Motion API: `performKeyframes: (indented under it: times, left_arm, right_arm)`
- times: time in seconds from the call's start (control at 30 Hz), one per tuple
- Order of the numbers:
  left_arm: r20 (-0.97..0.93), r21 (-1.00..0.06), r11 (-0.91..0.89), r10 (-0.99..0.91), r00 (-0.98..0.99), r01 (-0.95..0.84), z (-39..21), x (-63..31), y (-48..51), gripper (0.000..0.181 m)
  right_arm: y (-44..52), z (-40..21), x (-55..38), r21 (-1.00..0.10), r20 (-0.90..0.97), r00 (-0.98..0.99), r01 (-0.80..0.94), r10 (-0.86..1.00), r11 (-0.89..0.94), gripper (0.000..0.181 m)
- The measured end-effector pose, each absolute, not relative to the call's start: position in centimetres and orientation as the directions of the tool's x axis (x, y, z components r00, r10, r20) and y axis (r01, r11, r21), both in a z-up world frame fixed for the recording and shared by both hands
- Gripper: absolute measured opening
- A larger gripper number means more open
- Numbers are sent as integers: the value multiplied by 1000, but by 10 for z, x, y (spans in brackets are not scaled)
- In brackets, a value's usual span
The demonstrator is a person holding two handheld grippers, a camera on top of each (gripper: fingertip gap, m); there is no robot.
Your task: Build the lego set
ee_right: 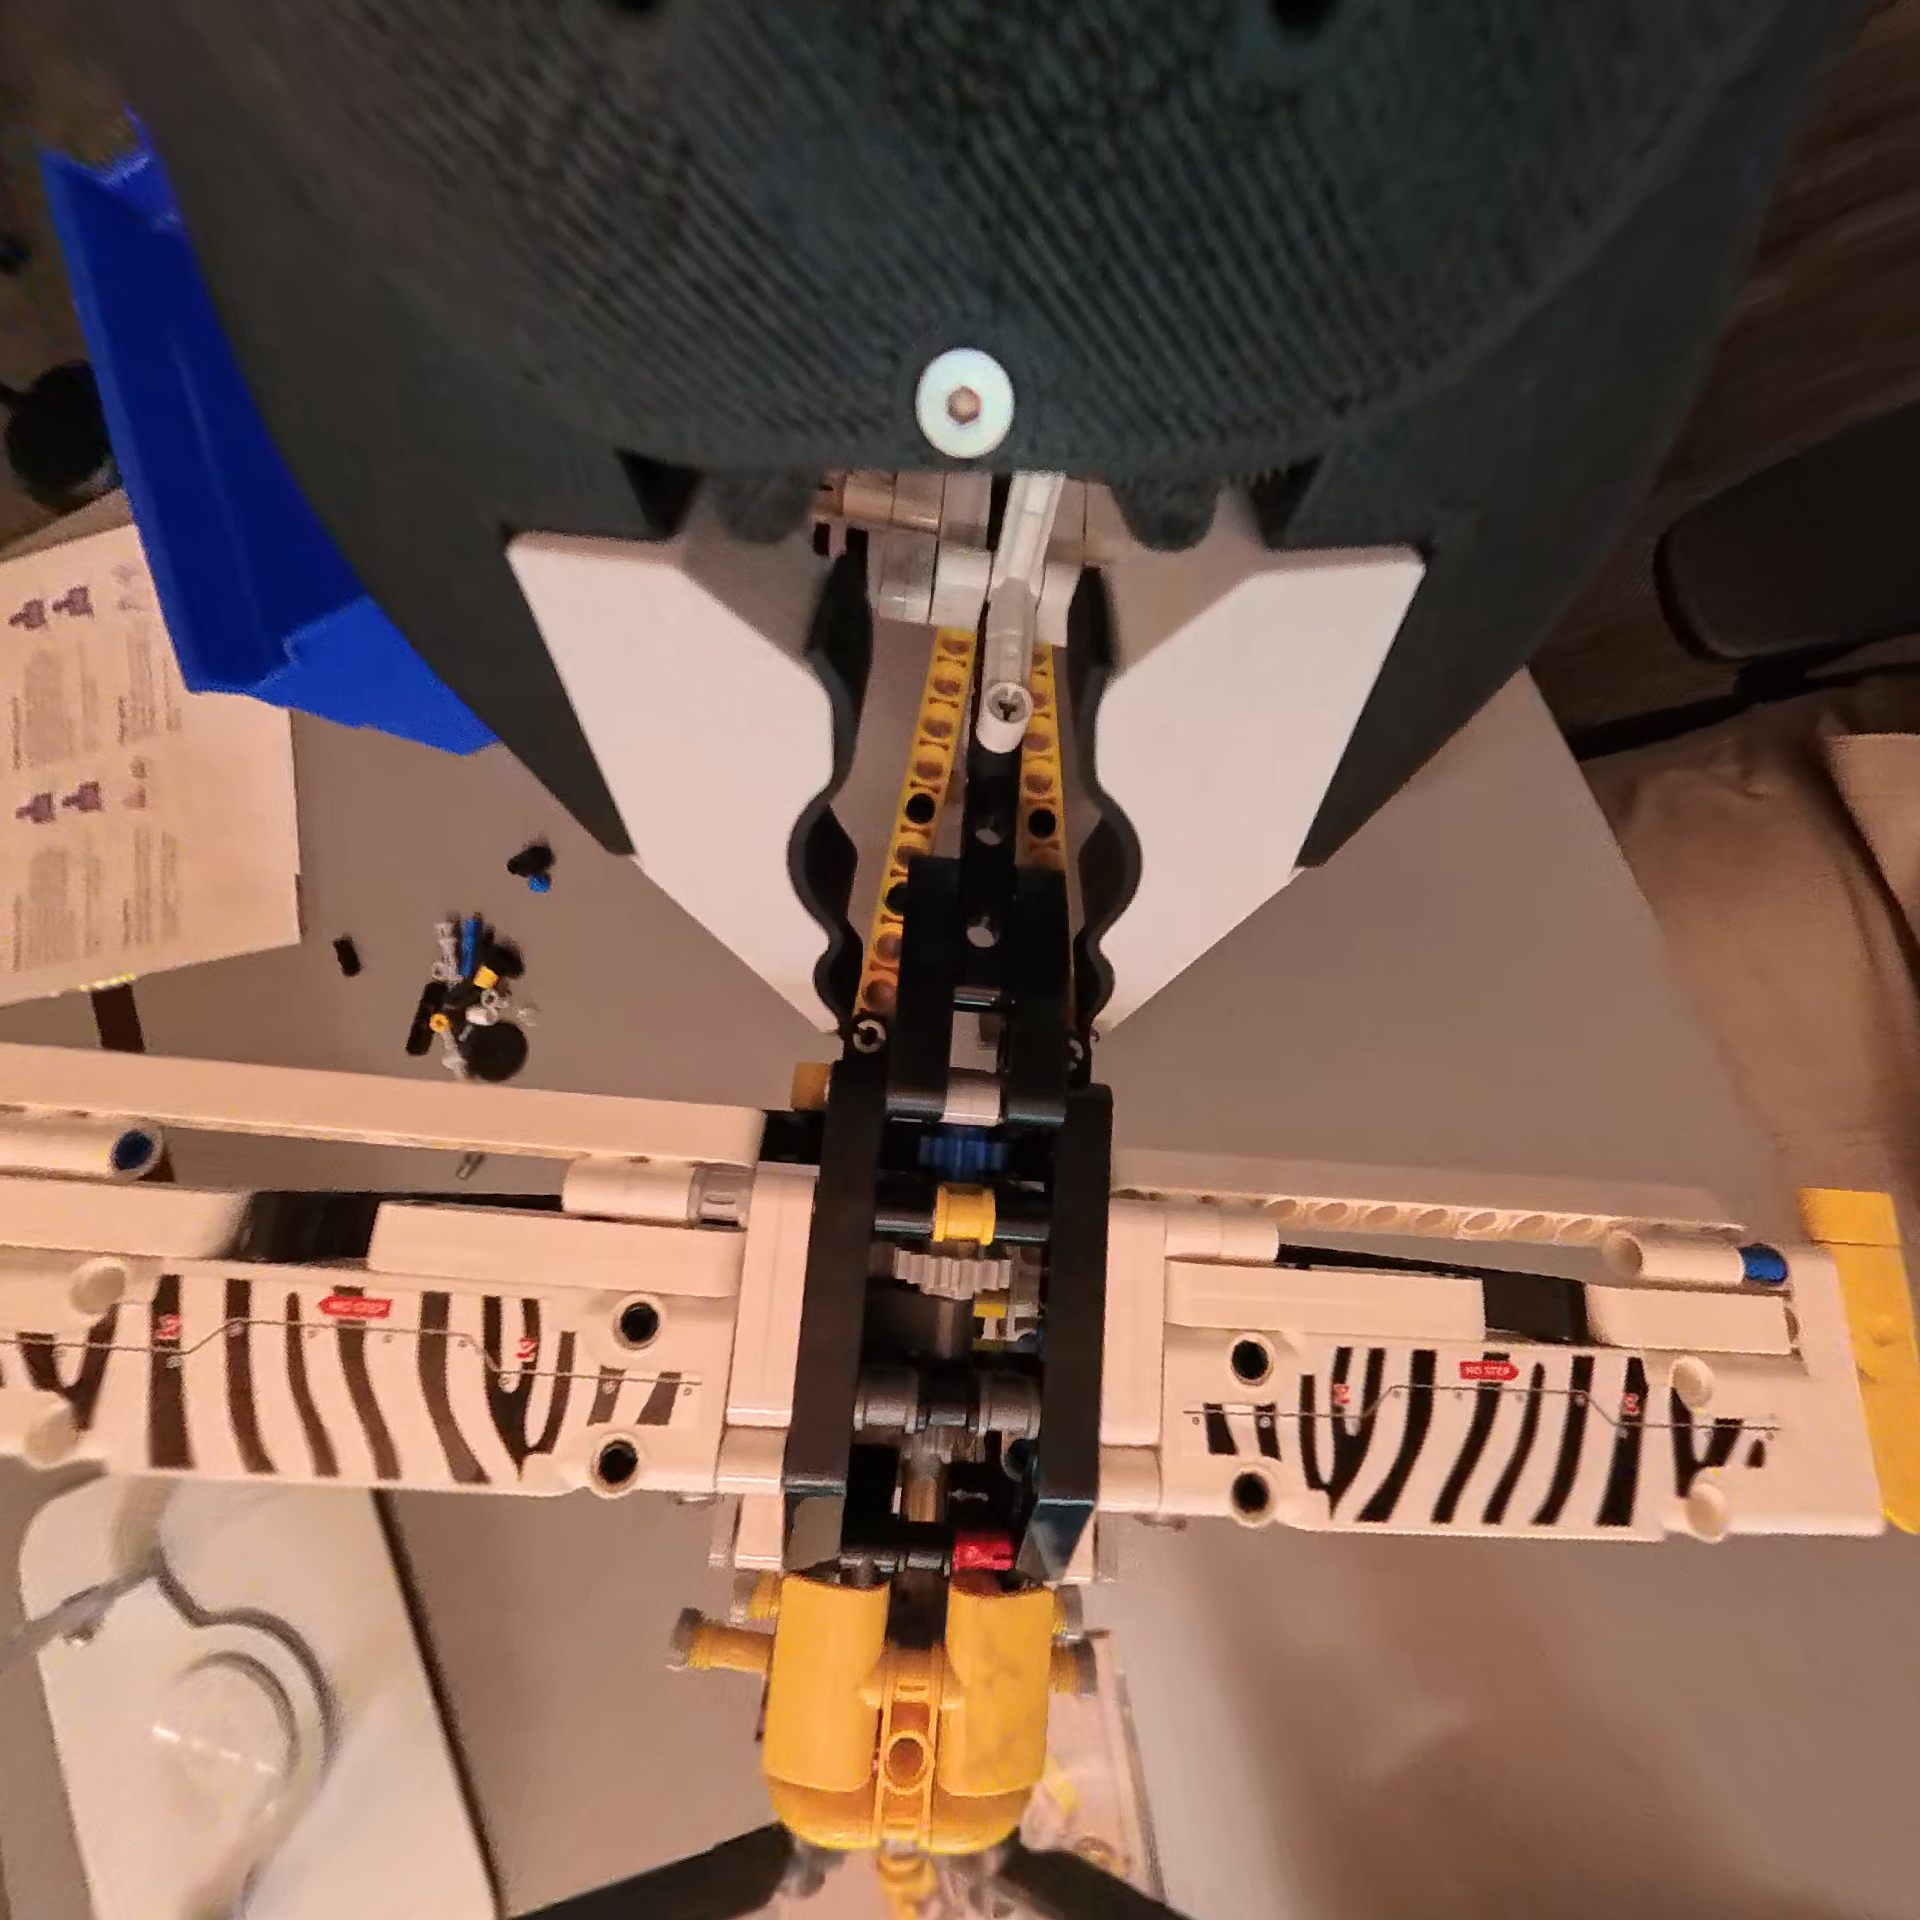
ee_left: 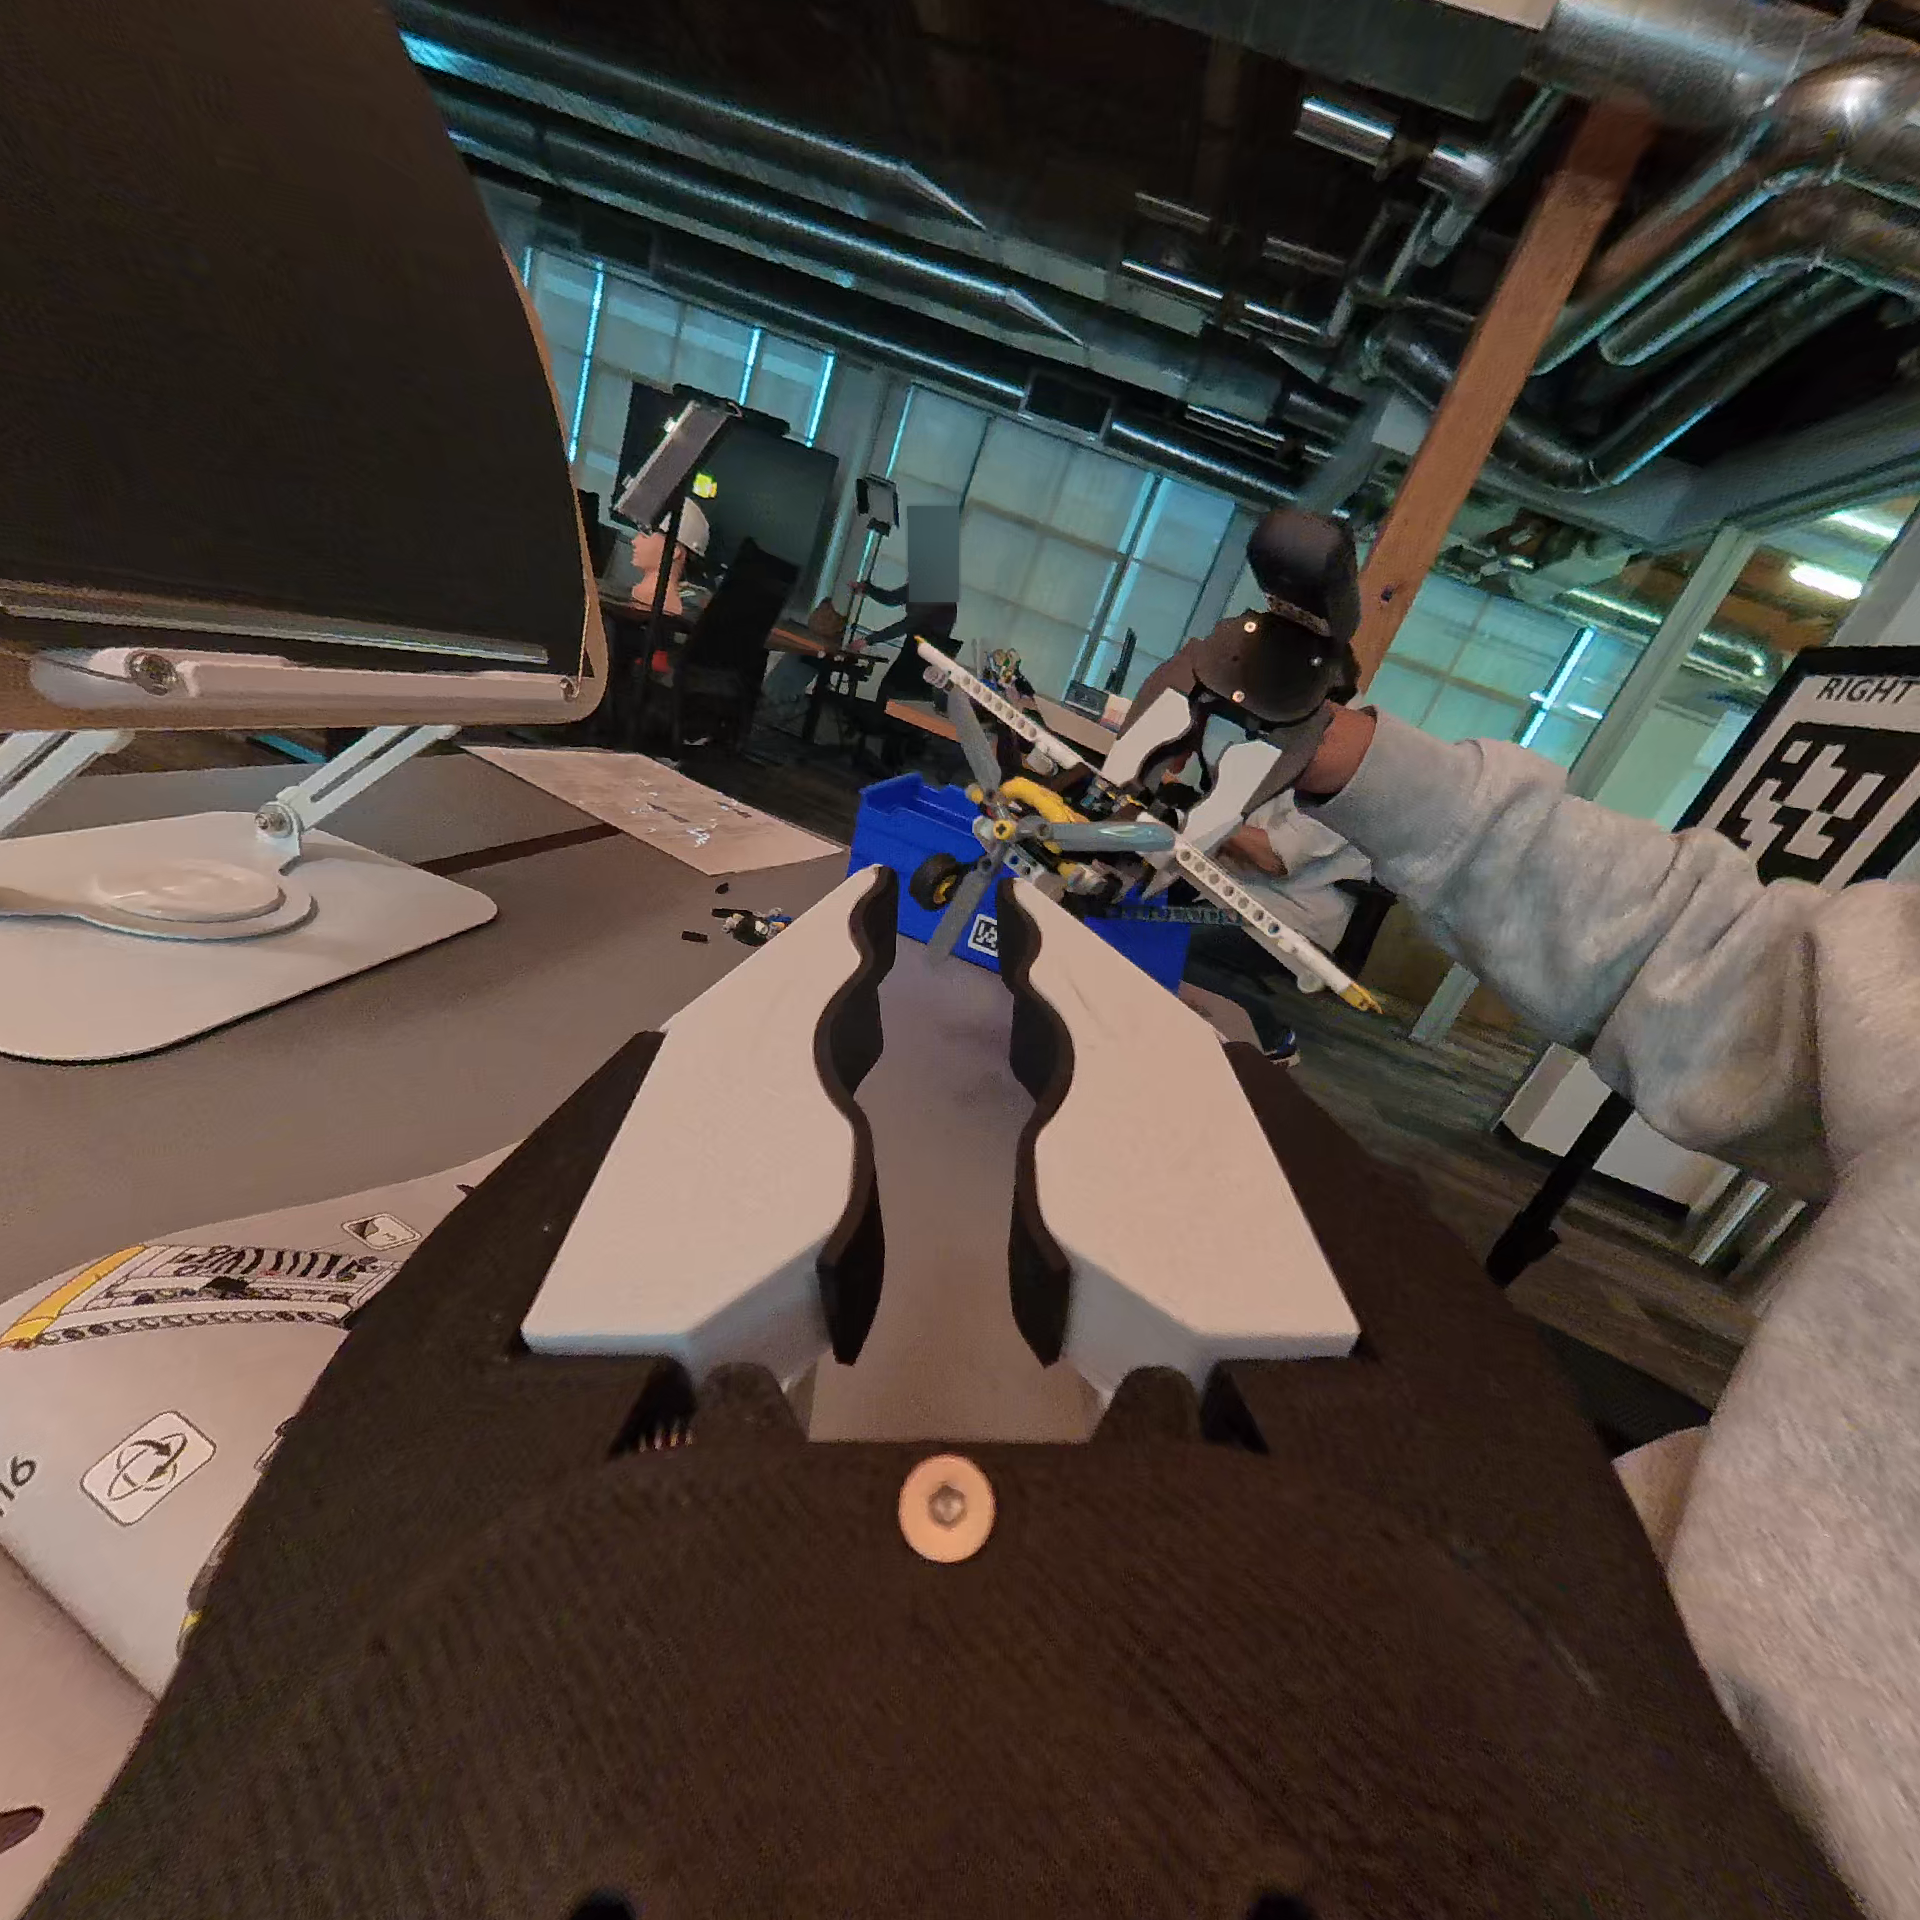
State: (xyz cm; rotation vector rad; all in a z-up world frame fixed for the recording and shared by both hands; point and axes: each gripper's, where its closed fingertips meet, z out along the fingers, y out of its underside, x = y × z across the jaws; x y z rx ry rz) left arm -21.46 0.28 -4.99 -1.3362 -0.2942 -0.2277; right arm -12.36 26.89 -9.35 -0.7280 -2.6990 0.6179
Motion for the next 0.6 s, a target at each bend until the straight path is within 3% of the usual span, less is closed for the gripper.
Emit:
performKeyframes:
  times: [0.2, 0.43, 0.6]
  left_arm:
    - [344, -916, 220, 5, 939, 335, -51, -215, 3, 15]
    - [343, -918, 212, 1, 939, 335, -52, -214, 4, 16]
    - [346, -918, 209, 1, 938, 338, -52, -214, 5, 16]
  right_arm:
    - [279, -93, -142, -545, 131, -762, 479, 634, 689, 39]
    - [305, -82, -173, -679, -91, -459, 678, 884, 282, 39]
    - [298, -109, -152, -598, -36, -515, 698, 856, 395, 39]
